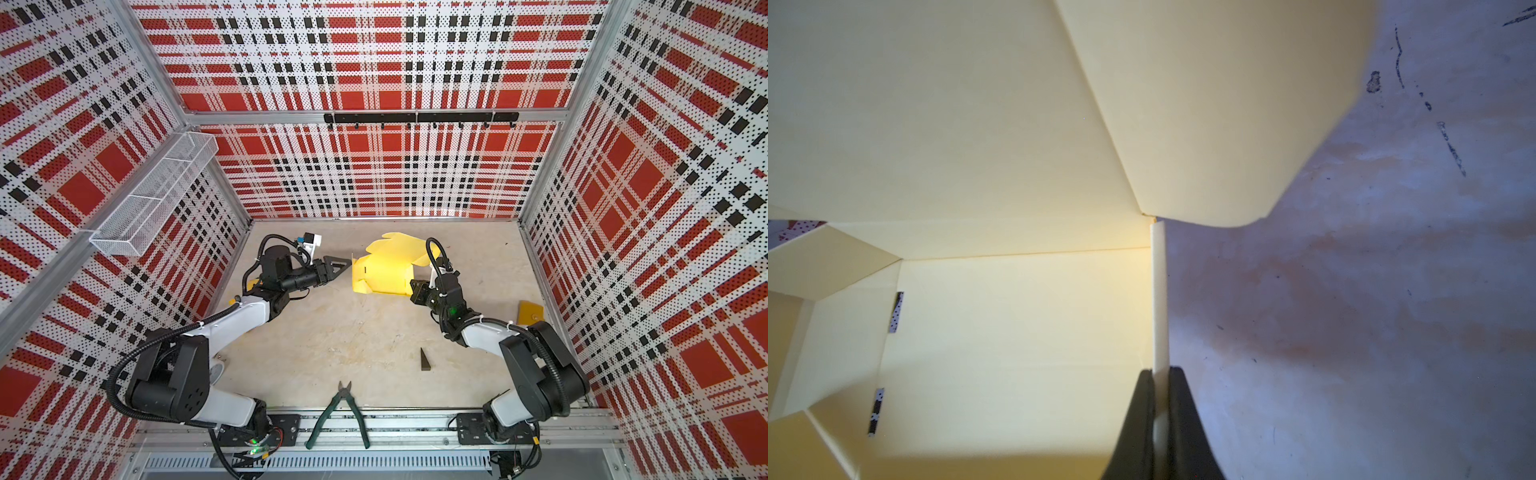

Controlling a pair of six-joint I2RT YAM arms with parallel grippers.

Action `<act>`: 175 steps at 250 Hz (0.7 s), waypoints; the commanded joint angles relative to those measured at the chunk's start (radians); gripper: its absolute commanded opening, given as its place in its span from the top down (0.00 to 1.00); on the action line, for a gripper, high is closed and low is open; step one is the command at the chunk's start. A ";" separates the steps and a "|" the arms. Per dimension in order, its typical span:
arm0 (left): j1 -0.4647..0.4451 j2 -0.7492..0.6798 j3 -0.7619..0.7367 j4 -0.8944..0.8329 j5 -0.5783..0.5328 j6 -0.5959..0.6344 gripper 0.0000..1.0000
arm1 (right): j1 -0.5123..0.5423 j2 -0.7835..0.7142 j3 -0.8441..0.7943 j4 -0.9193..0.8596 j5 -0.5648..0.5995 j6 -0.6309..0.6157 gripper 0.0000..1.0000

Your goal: Fold the paper box

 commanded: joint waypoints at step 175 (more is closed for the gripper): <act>-0.118 0.056 0.008 -0.049 -0.060 0.068 0.58 | 0.174 0.053 0.209 -0.288 0.276 -0.108 0.93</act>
